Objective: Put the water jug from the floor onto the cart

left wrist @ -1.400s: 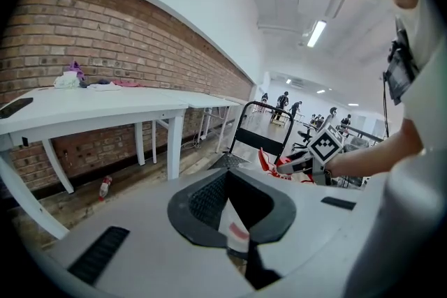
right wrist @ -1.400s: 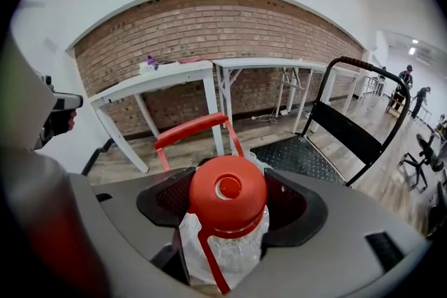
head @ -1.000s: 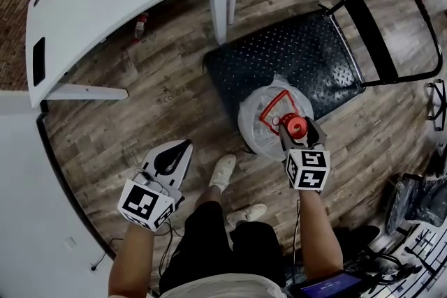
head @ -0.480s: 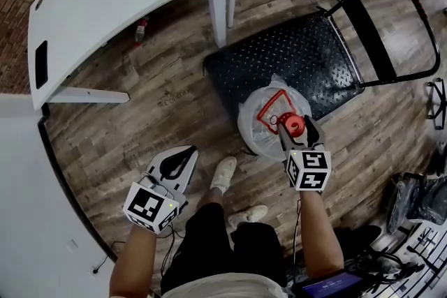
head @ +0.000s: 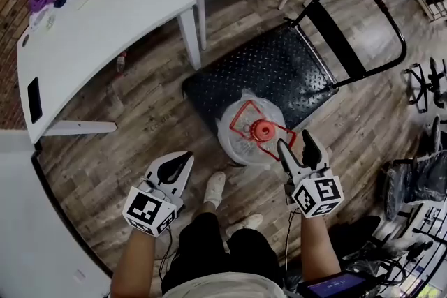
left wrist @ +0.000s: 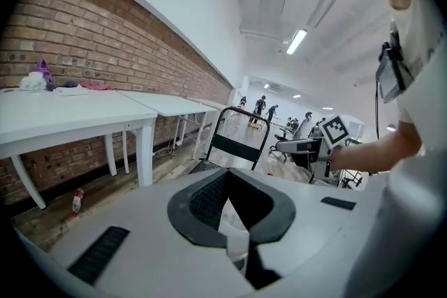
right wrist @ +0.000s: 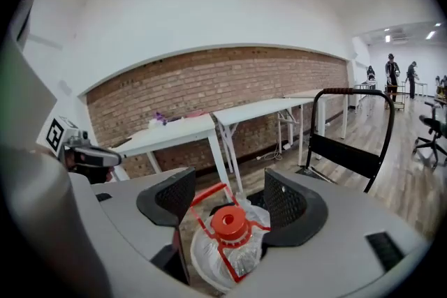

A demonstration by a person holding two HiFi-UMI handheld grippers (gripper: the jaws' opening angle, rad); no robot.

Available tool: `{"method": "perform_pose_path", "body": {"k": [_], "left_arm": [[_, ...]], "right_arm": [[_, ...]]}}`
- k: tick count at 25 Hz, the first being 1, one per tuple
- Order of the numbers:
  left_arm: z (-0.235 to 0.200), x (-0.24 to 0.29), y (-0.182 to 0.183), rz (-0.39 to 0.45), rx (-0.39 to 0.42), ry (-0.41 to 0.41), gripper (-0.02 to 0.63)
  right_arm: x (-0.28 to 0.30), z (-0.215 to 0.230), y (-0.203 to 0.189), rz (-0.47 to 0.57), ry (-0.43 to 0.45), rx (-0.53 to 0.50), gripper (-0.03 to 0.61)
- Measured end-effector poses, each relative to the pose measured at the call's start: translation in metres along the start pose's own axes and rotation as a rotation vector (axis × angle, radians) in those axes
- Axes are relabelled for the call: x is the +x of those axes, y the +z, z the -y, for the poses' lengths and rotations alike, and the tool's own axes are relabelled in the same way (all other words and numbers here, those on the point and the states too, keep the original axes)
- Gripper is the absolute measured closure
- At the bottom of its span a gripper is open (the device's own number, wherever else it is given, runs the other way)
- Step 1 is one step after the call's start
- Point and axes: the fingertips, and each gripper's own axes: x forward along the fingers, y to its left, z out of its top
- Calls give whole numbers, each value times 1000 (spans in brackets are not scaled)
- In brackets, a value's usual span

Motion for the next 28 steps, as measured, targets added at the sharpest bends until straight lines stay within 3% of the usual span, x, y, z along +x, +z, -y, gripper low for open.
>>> {"method": "perform_pose_path", "body": {"k": [3,8,13,16,21,28], "left_arm": [[8,3,14,15,-10,-43,614],[25,12,40,28,48,-127,614],[58,5,68,45,87,-148,614],[89,-4,84,79,94,-164,614],[131,-35,93,117,80,-183,614],[202,-81,84,123,146,-228,614]], "right_arm": [[-34,-4,20,56,-38,10,277],[-83,-21,55,141,-101,-58,366],[-143,-17,68,183,-191,6,463],[-183,-12,64,189,-218,60,554],[-243,-19,44,203,-268,103,574],[-321,-35,45,280,-274,89,574]]}}
